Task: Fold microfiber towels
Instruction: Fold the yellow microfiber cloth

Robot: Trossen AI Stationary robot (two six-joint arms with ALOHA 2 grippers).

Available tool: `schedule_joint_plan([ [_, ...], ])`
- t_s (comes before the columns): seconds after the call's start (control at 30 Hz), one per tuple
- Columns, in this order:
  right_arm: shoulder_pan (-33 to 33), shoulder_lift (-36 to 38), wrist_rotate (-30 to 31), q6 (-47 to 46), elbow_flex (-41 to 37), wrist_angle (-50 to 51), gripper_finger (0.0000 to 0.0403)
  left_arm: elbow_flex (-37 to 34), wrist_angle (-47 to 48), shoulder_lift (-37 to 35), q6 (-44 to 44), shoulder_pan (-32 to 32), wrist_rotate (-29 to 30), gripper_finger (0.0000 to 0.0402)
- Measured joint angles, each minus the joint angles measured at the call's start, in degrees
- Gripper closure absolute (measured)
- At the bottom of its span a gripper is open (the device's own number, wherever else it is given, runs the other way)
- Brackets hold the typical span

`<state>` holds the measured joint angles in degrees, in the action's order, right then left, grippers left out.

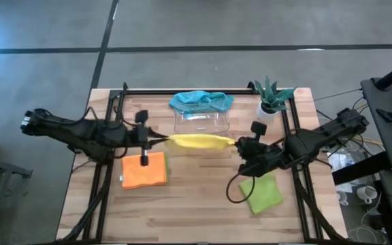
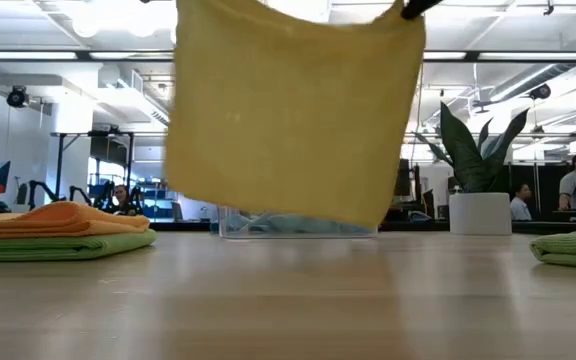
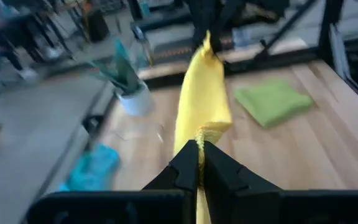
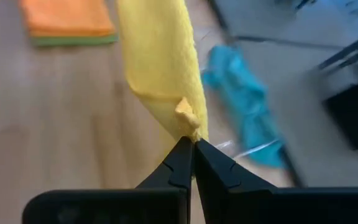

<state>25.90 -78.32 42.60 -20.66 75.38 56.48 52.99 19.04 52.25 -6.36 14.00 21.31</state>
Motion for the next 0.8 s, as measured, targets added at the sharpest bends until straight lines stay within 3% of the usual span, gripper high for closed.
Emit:
schedule_joint_plan([
  [0.2,4.0,-1.3,-14.5,-9.5,-8.7,-6.3,0.0394,-8.6,-0.5,4.7,13.1,6.4,-3.4,0.0401],
  [0.37,10.6,-5.8,-25.9,-14.2,-18.0,-27.9,0.0394,-15.5,-11.7,14.7,26.6,14.8,-10.0,0.0402],
  [0.53,13.9,-11.4,-33.7,-20.2,-21.0,-45.7,0.0394,-14.3,-22.7,25.8,35.6,21.8,-14.4,0.0402],
  [0.67,14.2,-14.9,-38.0,-23.7,-18.7,-43.1,0.0394,-11.3,-28.8,33.2,38.9,24.7,-16.7,0.0402],
  [0.8,14.0,-17.7,-38.1,-23.9,-16.7,-36.2,0.0394,-9.8,-29.1,37.4,39.1,24.8,-16.2,0.0402],
])
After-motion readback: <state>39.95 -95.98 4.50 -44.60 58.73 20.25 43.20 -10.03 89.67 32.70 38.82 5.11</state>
